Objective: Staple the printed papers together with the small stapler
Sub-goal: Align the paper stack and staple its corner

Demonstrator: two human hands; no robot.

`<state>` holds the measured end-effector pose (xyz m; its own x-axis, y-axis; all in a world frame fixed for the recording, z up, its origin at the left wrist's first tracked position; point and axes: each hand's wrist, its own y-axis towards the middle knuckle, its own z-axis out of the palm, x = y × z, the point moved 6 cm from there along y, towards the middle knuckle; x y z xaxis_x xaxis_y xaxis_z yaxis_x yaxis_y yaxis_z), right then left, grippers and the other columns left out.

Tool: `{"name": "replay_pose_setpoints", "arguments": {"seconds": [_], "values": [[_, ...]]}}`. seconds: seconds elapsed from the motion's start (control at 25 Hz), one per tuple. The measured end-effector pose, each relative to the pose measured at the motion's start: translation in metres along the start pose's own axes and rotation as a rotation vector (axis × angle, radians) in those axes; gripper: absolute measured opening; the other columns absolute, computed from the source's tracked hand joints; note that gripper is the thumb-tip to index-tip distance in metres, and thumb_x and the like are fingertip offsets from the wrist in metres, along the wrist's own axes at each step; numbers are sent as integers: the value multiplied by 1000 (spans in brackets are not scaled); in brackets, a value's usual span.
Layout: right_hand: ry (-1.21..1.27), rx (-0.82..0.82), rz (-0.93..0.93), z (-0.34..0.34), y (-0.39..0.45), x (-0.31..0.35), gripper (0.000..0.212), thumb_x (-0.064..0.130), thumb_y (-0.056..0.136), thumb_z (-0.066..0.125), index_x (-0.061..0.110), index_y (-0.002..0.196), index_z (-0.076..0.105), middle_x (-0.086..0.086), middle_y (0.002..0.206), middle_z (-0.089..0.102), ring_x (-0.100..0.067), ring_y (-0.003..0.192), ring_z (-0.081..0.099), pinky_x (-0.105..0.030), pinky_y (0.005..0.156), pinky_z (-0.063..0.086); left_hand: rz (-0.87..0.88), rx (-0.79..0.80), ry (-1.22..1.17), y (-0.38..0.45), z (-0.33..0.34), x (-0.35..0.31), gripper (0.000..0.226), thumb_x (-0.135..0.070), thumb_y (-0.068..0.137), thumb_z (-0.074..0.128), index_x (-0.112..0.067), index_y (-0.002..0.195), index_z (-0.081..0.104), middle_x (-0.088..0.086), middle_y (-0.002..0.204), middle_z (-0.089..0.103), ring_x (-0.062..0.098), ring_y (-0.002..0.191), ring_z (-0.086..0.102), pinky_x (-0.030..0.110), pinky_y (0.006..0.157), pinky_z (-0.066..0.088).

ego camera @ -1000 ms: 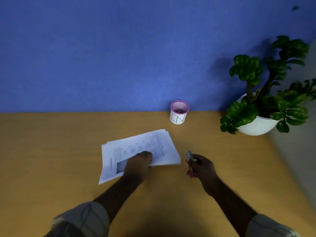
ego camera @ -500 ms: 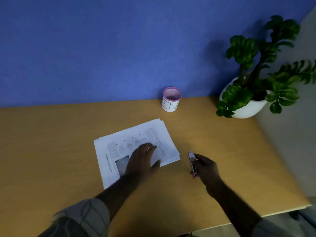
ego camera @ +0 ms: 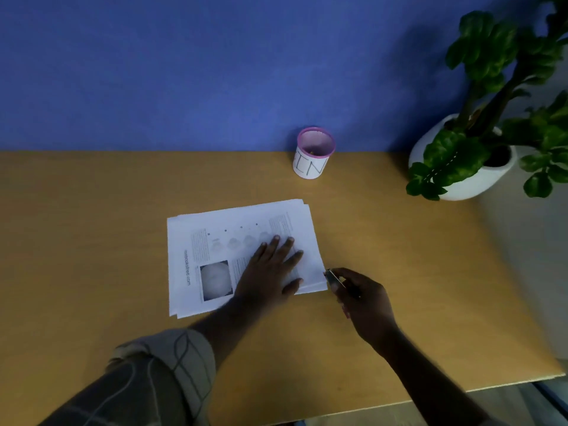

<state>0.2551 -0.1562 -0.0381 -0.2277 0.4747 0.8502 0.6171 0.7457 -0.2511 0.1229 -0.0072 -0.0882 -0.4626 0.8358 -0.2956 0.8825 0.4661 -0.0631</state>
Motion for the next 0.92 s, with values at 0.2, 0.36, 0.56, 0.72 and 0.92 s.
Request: {"name": "replay_pose_setpoints", "arguments": {"seconds": [0.2, 0.36, 0.56, 0.72, 0.92], "values": [[-410, 65, -305, -2, 14, 8, 28, 22, 91, 68, 27, 118, 70, 10, 93, 65, -4, 77, 61, -17, 65, 48, -86, -34, 27, -13, 9, -22, 73, -65, 96, 33, -29, 158, 24, 6, 169, 14, 31, 157, 7, 49, 127, 13], [-651, 121, -527, 6, 26, 14, 32, 14, 85, 72, 23, 116, 71, 0, 92, 69, -18, 73, 64, -35, 69, 53, -109, -41, 71, -15, 13, -20, 76, -71, 95, 27, -30, 159, 18, 4, 170, 9, 30, 157, 4, 51, 126, 15], [-786, 137, -698, 12, 28, 17, 34, 11, 75, 81, 18, 107, 73, -5, 87, 71, -23, 77, 66, -36, 67, 51, -104, -55, 107, -14, 18, -19, 72, -69, 98, 25, -32, 159, 18, 5, 170, 11, 30, 157, 8, 50, 126, 16], [-824, 131, -773, 14, 31, 21, 36, 9, 68, 84, 16, 102, 75, -6, 84, 71, -26, 75, 67, -31, 67, 47, -109, -79, 104, -13, 17, -16, 70, -67, 97, 30, -33, 158, 23, 4, 169, 15, 30, 156, 11, 49, 126, 15], [-804, 139, -770, 15, 31, 18, 36, 4, 71, 82, 13, 105, 74, -7, 86, 71, -25, 77, 67, -31, 70, 45, -113, -89, 76, -13, 16, -16, 69, -67, 96, 32, -34, 156, 26, 3, 169, 18, 30, 156, 13, 50, 126, 14]]}}
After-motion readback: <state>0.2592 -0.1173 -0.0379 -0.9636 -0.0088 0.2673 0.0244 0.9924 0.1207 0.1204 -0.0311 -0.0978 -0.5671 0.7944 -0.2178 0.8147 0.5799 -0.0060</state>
